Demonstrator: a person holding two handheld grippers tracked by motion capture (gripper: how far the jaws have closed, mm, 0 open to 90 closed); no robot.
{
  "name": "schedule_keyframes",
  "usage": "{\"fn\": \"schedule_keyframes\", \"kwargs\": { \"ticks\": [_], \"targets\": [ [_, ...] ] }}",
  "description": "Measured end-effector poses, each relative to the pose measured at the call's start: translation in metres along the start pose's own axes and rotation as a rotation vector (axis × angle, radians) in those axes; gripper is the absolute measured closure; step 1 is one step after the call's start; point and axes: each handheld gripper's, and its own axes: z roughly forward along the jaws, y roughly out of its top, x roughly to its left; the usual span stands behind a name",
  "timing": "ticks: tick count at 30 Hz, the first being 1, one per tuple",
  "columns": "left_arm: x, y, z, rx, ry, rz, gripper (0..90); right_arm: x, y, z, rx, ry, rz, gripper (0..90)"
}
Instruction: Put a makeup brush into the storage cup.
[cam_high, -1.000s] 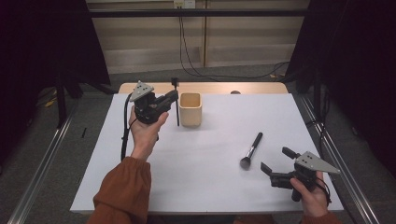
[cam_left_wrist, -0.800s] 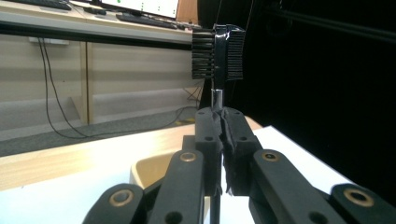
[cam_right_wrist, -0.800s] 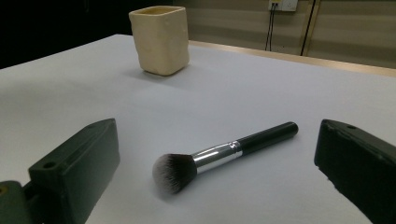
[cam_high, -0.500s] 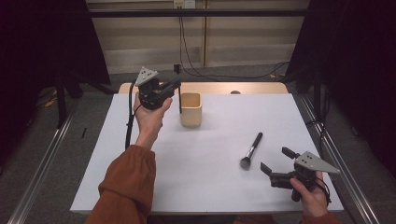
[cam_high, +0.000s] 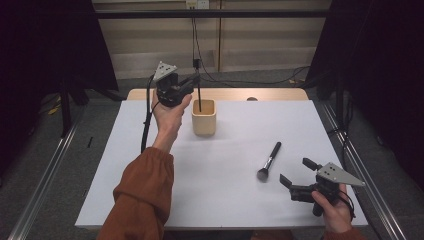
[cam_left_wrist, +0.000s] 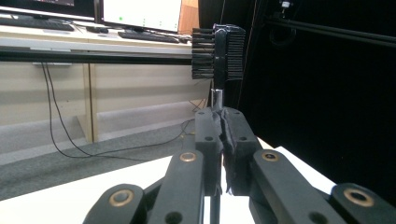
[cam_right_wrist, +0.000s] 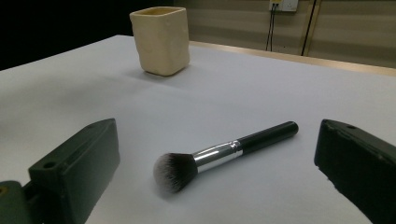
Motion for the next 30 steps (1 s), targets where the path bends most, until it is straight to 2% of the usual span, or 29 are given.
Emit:
{"fn": "schedule_keyframes", "kwargs": {
  "ticks": [2,8,15,17,20,22,26,30],
  "targets": [
    [0.001,-0.001,0.004,0.002,0.004,0.007,86.0,0.0,0.0,0.0,-0.001,0.0,0.001,0.0],
    [0.007,-0.006,0.015,0.009,0.02,-0.013,86.0,0.0,0.0,0.0,-0.006,-0.001,0.002,0.0],
    [0.013,-0.01,0.023,0.014,0.017,-0.02,85.9,0.0,-0.001,0.0,-0.004,0.001,0.003,0.0],
    [0.015,-0.013,0.026,0.027,0.05,0.002,86.0,0.0,-0.001,0.0,-0.003,0.001,0.003,0.0],
    [0.018,-0.02,0.03,0.043,0.067,0.009,86.0,0.0,-0.001,0.0,-0.003,0.003,0.002,0.0],
    [0.018,-0.021,0.031,0.043,0.061,0.005,85.9,0.0,-0.001,0.0,0.0,0.003,0.002,0.0],
    [0.018,-0.025,0.034,0.064,0.062,0.029,86.0,0.0,-0.001,0.0,0.0,0.003,0.003,0.0],
    [0.02,-0.029,0.035,0.074,0.055,0.025,85.9,0.0,-0.001,0.0,0.0,0.002,0.004,0.0]
  ]
}}
